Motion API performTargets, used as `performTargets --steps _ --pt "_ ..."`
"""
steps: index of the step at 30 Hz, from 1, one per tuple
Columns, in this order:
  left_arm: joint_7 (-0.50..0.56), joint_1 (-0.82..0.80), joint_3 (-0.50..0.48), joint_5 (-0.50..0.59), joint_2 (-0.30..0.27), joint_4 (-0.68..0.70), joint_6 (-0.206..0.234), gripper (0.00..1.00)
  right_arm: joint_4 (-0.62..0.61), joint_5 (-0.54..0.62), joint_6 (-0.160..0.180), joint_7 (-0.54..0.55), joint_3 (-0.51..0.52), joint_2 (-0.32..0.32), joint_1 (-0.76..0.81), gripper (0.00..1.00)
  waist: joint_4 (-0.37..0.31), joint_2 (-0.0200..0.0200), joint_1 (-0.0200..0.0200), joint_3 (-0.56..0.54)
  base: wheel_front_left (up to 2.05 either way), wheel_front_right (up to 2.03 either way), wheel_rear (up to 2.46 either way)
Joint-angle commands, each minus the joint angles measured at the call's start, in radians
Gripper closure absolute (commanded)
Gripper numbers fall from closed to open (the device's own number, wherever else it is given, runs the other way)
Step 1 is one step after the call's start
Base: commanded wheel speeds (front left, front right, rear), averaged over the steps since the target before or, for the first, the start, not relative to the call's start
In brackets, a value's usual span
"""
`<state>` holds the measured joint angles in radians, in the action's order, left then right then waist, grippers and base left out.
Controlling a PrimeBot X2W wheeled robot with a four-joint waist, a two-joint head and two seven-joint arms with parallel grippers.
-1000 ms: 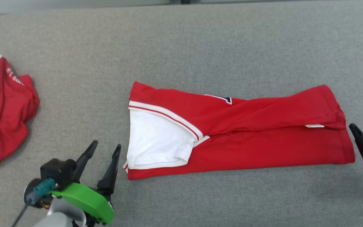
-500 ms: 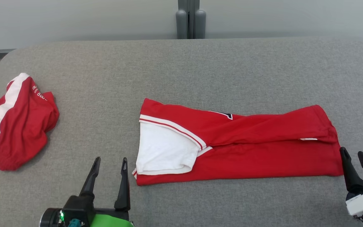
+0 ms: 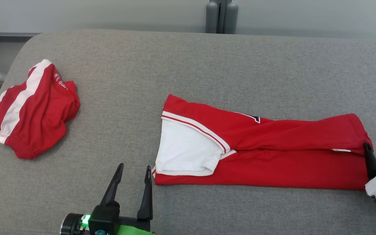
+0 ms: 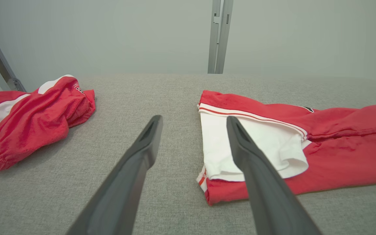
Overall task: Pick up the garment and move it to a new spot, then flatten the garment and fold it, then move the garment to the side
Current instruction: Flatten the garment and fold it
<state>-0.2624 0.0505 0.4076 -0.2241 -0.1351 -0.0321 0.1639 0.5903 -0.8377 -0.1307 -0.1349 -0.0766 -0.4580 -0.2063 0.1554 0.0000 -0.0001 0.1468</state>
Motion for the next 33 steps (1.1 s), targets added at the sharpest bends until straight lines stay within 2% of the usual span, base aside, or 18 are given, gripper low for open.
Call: performTargets --steps 1,5,10,11,13,14,19,24,30,33 --pt "-0.003 0.012 -0.011 0.018 0.009 -0.004 -0.012 0.0 0.026 0.014 0.0 0.014 0.007 -0.001 -0.023 0.0 0.011 0.0 0.0001 0.011 0.0 0.0 0.0" --pt "-0.003 0.01 -0.03 0.039 0.033 -0.02 -0.047 0.0 0.1 0.027 0.0 0.064 0.017 0.011 -0.059 0.0 0.022 0.0 0.0001 0.025 0.0 0.0 0.0" --pt "-0.003 0.006 -0.058 0.06 0.051 -0.025 -0.075 0.0 0.13 0.002 0.0 0.144 -0.015 0.037 -0.038 0.0 0.026 0.0 0.0001 0.033 0.0 0.0 0.0" --pt "-0.003 0.006 -0.066 0.064 0.054 -0.025 -0.078 0.0 0.13 -0.004 0.0 0.167 -0.026 0.045 -0.027 0.14 0.025 0.0 0.0001 0.034 0.0 0.0 0.0" --pt "-0.003 0.007 -0.077 0.073 0.058 -0.022 -0.085 0.0 0.121 -0.015 0.0 0.19 -0.043 0.05 -0.01 0.93 0.021 0.0 0.0001 0.037 0.0 0.0 0.0" --pt "-0.003 0.007 -0.08 0.077 0.061 -0.02 -0.087 0.0 0.113 -0.019 0.0 0.19 -0.046 0.048 -0.005 1.0 0.017 0.0 0.0001 0.039 0.0 0.0 0.0" --pt "-0.003 0.005 -0.098 0.09 0.07 -0.016 -0.106 0.0 0.091 -0.013 0.002 0.141 -0.034 -0.007 -0.008 1.0 -0.006 0.0 0.0001 0.049 0.0 0.0 0.0" --pt "-0.003 0.003 -0.113 0.106 0.074 -0.01 -0.122 0.0 0.063 0.033 0.001 0.101 -0.026 -0.093 -0.044 1.0 -0.039 0.0 0.0001 0.065 0.0 0.0 0.0" --pt "-0.003 -0.007 -0.131 0.122 0.075 -0.009 -0.139 0.0 0.017 0.097 0.001 0.1 0.018 -0.202 -0.072 1.0 -0.075 0.0 0.0001 0.077 0.0 0.0 0.0" --pt "-0.003 -0.006 -0.137 0.127 0.076 -0.011 -0.146 0.0 -0.025 0.121 0.001 0.116 0.043 -0.231 -0.078 1.0 -0.088 0.0 0.0001 0.073 0.0 0.0 0.0"
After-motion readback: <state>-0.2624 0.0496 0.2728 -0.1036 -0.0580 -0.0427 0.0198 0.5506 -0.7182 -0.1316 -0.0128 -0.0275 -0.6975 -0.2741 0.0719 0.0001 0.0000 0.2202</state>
